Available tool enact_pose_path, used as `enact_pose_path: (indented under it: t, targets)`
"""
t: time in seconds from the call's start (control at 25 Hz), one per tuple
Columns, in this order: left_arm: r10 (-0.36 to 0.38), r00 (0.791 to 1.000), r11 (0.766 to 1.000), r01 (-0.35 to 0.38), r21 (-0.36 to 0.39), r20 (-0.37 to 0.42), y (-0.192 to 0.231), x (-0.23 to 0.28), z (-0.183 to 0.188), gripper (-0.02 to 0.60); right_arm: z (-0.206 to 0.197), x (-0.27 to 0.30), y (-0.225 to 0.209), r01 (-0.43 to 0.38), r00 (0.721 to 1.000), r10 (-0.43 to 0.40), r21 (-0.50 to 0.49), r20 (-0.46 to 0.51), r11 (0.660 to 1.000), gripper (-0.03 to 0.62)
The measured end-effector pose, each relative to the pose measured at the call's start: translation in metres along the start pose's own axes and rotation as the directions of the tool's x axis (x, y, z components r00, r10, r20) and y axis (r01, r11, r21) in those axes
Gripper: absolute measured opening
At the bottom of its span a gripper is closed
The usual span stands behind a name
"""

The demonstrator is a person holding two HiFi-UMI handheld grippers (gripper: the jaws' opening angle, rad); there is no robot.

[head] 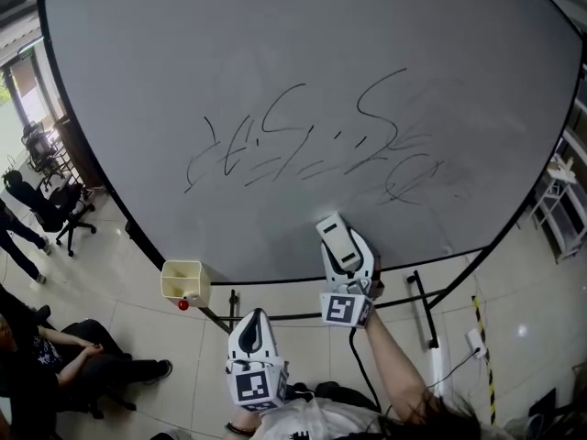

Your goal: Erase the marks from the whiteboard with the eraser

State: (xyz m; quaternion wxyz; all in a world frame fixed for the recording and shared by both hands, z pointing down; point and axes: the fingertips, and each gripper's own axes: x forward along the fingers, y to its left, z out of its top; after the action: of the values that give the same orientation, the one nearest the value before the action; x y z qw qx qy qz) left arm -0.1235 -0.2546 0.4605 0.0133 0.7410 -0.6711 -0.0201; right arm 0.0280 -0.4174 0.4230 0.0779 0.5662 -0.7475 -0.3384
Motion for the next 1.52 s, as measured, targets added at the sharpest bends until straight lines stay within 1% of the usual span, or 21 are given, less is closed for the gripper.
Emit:
enact_pose_path:
  t: [0.08,0.16,0.24,0.32,0.44,0.64,0.68,0.76,0.84,0.88,0.92,0.96,1.04,1.12,1.16,1.24,1.32,1.4,1.44,1.48,1.52]
  targets:
    - [0.02,1.0,1.0,-0.02,0.012,-0.007,0.005,0.005,-0.002,-0.005,0.032,0.013,-0.035,0.066,0.997,-0.067,0.017,0.05,0.998,0.284]
    - [0.024,1.0,1.0,-0.024,0.012,-0.009,0.003,0.011,-0.002,-0.005,0.05,0.021,-0.052,0.103,0.99,-0.103,0.011,0.091,0.995,0.284]
    - [0.029,1.0,1.0,-0.029,-0.01,-0.002,-0.004,0.015,0.002,-0.005,0.035,0.019,-0.032,0.08,0.991,-0.076,-0.024,0.109,0.997,0.285]
    - [0.028,1.0,0.999,-0.028,-0.027,0.004,-0.01,0.017,0.006,-0.005,0.006,0.012,0.002,0.012,0.997,-0.003,-0.117,0.077,0.993,0.285]
    - [0.027,1.0,0.999,-0.027,-0.02,-0.008,-0.012,0.017,0.002,-0.005,-0.002,0.009,0.016,-0.03,0.997,0.047,-0.262,0.058,0.965,0.284]
    - [0.036,0.999,0.999,-0.037,-0.019,-0.024,-0.009,0.022,-0.007,-0.005,0.04,0.026,-0.037,0.089,0.987,-0.056,-0.223,0.153,0.971,0.284]
    - [0.042,0.999,0.999,-0.043,-0.023,-0.021,-0.008,0.023,-0.007,-0.005,0.038,0.026,-0.034,0.086,0.987,-0.051,-0.228,0.152,0.97,0.285]
    - [0.05,0.999,0.998,-0.051,-0.031,-0.017,-0.006,0.023,-0.007,-0.005,0.018,0.019,-0.006,0.025,0.993,0.01,-0.29,0.12,0.957,0.284]
    - [0.046,0.999,0.998,-0.046,-0.032,-0.019,-0.006,0.023,-0.006,-0.005,-0.003,0.01,0.019,-0.044,0.994,0.08,-0.394,0.073,0.918,0.284]
    - [0.042,0.999,0.999,-0.043,-0.032,-0.022,-0.007,0.022,-0.005,-0.005,-0.008,0.009,0.02,-0.058,0.994,0.092,-0.424,0.059,0.904,0.285]
    - [0.041,0.999,0.999,-0.042,-0.034,-0.026,-0.006,0.022,-0.005,-0.005,-0.006,0.009,0.011,-0.05,0.995,0.081,-0.419,0.057,0.907,0.285]
    - [0.044,0.999,0.998,-0.045,-0.038,-0.03,-0.005,0.021,-0.007,-0.005,0.0,0.011,-0.008,-0.014,0.997,0.042,-0.376,0.067,0.926,0.285]
    - [0.062,0.997,0.997,-0.064,-0.052,-0.035,0.001,0.02,-0.011,-0.005,0.022,0.016,-0.068,0.119,0.99,-0.1,-0.21,0.1,0.97,0.285]
    - [0.069,0.997,0.995,-0.072,-0.063,-0.038,0.004,0.022,-0.014,-0.005,0.039,0.019,-0.123,0.237,0.967,-0.232,-0.036,0.104,0.971,0.285]
    - [0.068,0.997,0.995,-0.07,-0.065,-0.038,0.003,0.023,-0.014,-0.005,0.042,0.019,-0.135,0.254,0.963,-0.253,0.004,0.094,0.967,0.285]
    - [0.062,0.997,0.996,-0.064,-0.065,-0.038,0.001,0.024,-0.014,-0.005,0.037,0.018,-0.117,0.206,0.976,-0.204,-0.008,0.082,0.979,0.285]
    - [0.05,0.998,0.996,-0.052,-0.066,-0.04,-0.003,0.025,-0.015,-0.005,0.016,0.015,-0.065,0.087,0.993,-0.082,-0.065,0.08,0.994,0.285]
    - [0.034,0.999,0.997,-0.037,-0.065,-0.042,-0.008,0.026,-0.015,-0.005,-0.002,0.011,-0.027,-0.009,0.998,0.017,-0.149,0.054,0.989,0.284]
    - [0.028,0.999,0.997,-0.031,-0.065,-0.044,-0.011,0.026,-0.015,-0.005,-0.006,0.01,-0.026,-0.025,0.999,0.032,-0.167,0.041,0.986,0.284]
    - [0.023,0.999,0.998,-0.026,-0.065,-0.046,-0.012,0.026,-0.015,-0.005,-0.004,0.01,-0.038,-0.011,0.999,0.018,-0.155,0.04,0.988,0.285]
    - [0.021,0.999,0.998,-0.024,-0.064,-0.048,-0.013,0.026,-0.016,-0.005,0.0,0.011,-0.063,0.035,0.998,-0.03,-0.113,0.049,0.993,0.284]
